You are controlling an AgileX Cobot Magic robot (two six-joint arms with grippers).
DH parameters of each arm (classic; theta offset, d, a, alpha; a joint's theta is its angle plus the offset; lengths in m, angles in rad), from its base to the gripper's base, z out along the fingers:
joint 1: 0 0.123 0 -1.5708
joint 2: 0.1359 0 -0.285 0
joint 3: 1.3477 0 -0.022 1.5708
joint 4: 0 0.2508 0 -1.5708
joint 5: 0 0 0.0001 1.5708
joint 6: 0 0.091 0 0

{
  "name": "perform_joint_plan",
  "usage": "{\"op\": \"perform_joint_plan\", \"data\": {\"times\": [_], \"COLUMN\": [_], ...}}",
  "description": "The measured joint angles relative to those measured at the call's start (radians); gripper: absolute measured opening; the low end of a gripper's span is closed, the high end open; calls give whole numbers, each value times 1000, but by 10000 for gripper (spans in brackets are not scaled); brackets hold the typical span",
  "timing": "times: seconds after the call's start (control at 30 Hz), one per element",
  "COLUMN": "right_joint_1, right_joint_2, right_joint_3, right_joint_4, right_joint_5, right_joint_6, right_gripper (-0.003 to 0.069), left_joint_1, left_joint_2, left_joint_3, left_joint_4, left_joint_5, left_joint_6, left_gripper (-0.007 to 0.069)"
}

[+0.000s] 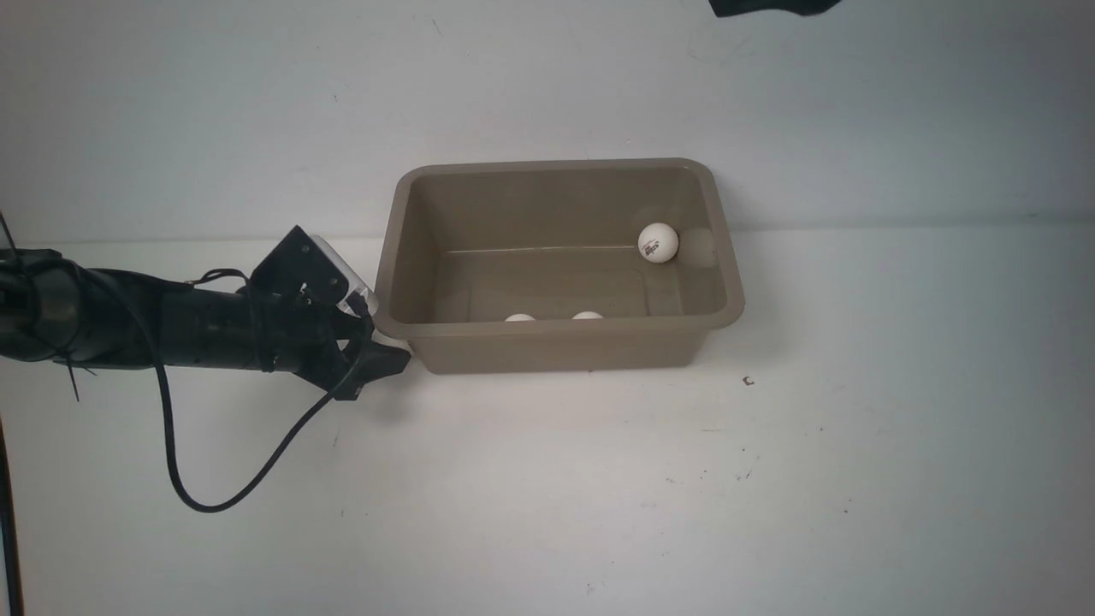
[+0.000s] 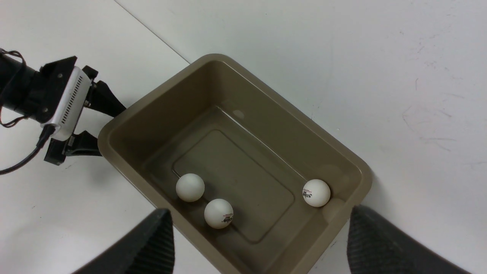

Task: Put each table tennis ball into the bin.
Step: Use the left arm to clamp the table tennis ball closest to it, then use the left arm to put the table tennis ball into the box

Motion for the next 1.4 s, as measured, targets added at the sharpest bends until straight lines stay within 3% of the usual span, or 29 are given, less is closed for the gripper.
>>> {"op": "perform_joint_plan", "data": {"times": [0.17,0.5,0.73,1.07,1.2,1.33,1.4], "right_joint_1": [0,0,0,0,0,0,0], "right_joint_2": [0,0,0,0,0,0,0], "right_joint_3": [0,0,0,0,0,0,0], "right_joint_4": [1,23,24,25,26,26,26], "right_joint_5": [0,0,0,0,0,0,0], "right_joint_6": [12,22,22,22,22,22,22], "right_gripper": [541,506,505,505,505,505,505], "left_joint_1": [0,-18,-12,105,133,85,1], "left_joint_2": [0,0,0,-88,-207,-309,-358], "left_joint_3": [0,0,-2,0,1,1,1], "left_joint_4": [-10,-13,-24,-18,-25,-41,-47], "left_joint_5": [10,7,-46,-103,-43,9,-17], "left_joint_6": [20,29,-54,-166,-214,-220,-221], "left_gripper": [333,334,334,334,334,334,334]}}
